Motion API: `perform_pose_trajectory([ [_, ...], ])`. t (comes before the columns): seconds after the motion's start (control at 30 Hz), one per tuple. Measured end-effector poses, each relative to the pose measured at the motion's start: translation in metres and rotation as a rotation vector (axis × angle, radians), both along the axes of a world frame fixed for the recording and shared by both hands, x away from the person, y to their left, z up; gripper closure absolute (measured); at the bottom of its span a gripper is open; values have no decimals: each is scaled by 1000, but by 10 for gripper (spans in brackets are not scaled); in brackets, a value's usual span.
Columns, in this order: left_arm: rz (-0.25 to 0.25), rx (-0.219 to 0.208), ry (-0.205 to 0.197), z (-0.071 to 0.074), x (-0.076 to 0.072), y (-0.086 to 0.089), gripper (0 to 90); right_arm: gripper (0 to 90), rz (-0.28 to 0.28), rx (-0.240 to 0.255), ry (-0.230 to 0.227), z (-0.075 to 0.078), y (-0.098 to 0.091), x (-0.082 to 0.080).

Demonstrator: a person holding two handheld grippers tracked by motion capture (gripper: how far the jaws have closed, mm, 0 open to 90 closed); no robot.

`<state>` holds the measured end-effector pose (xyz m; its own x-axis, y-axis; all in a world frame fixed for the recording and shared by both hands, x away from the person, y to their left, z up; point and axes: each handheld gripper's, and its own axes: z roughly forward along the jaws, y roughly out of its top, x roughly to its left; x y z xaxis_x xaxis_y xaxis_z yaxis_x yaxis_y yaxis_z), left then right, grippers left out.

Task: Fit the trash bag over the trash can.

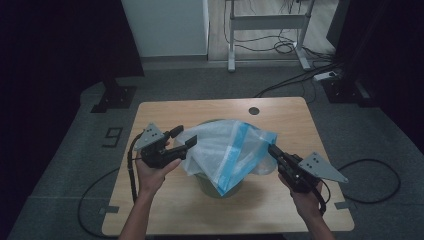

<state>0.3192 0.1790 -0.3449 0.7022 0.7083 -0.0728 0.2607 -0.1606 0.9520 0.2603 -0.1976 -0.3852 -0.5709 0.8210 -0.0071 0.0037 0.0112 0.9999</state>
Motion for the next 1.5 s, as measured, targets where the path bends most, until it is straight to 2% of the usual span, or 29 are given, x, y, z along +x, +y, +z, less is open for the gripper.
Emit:
perform_pose_trajectory([
  [0.03, 1, 21, 22, -3, 5, -2, 421, 888, 6, -1, -3, 0, 1, 0],
  [0.07, 1, 21, 22, -3, 5, -2, 441, 888, 6, -1, -3, 0, 1, 0],
  [0.1, 3, 40, 47, -7, 8, -3, 478, 888, 7, -2, -6, 1, 2, 0],
  [0.13, 3, 40, 47, -7, 8, -3, 527, 888, 7, -2, -6, 1, 2, 0],
  [0.17, -12, 45, 72, -11, 11, -2, 558, 888, 8, 1, -6, 0, 1, 0],
  [0.3, -21, 62, 103, -20, 11, -1, 691, 888, 6, 1, 0, -2, 0, 1],
  [0.43, -20, 61, 116, -24, 11, 0, 807, 888, 0, 3, 6, -3, 0, 1],
  [0.47, -8, 68, 109, -26, 10, 1, 833, 888, -1, 2, 6, -3, 0, 0],
  [0.53, 1, 53, 88, -27, 7, 3, 874, 888, -7, 2, 8, -3, 0, 0],
  [0.6, 8, 42, 79, -27, 6, 5, 891, 888, -11, 3, 10, -3, -1, 1],
  [0.7, 40, -36, 47, -25, 2, 16, 897, 888, -22, 10, 19, -4, -4, 1],
  [0.73, 40, -36, 47, -25, 2, 16, 898, 888, -22, 10, 19, -4, -4, 1],
  [0.8, 60, -87, 30, -24, -3, 24, 898, 888, -21, 11, 23, -7, -6, -1],
  [0.87, 71, -121, 12, -25, -10, 29, 898, 888, -21, 10, 26, -11, -8, -3],
  [0.9, 79, -151, -4, -28, -17, 34, 899, 888, -22, 18, 36, -16, -10, -6],
  [0.93, 79, -151, -4, -28, -17, 34, 899, 888, -22, 18, 36, -16, -10, -6],
  [1.03, 78, -183, -21, -36, -33, 42, 899, 888, -9, 31, 69, -31, -12, -13],
  [1.07, 78, -183, -21, -36, -33, 42, 899, 888, -9, 31, 69, -31, -12, -13],
  [1.1, 73, -196, -26, -38, -41, 46, 898, 888, 3, 33, 80, -37, -11, -19],
  [1.13, 73, -196, -26, -38, -41, 46, 898, 888, 3, 33, 80, -37, -11, -19],
  [1.17, 57, -219, -22, -41, -49, 50, 898, 888, 18, 26, 88, -44, -10, -25],
  [1.37, 56, -214, -11, -52, -65, 54, 898, 888, 46, 22, 117, -58, -6, -36],
  [1.43, 57, -215, 5, -63, -70, 57, 898, 888, 62, 19, 151, -69, -2, -38],
  [1.5, 58, -211, 11, -66, -72, 57, 898, 888, 73, 12, 170, -76, 1, -38],
])
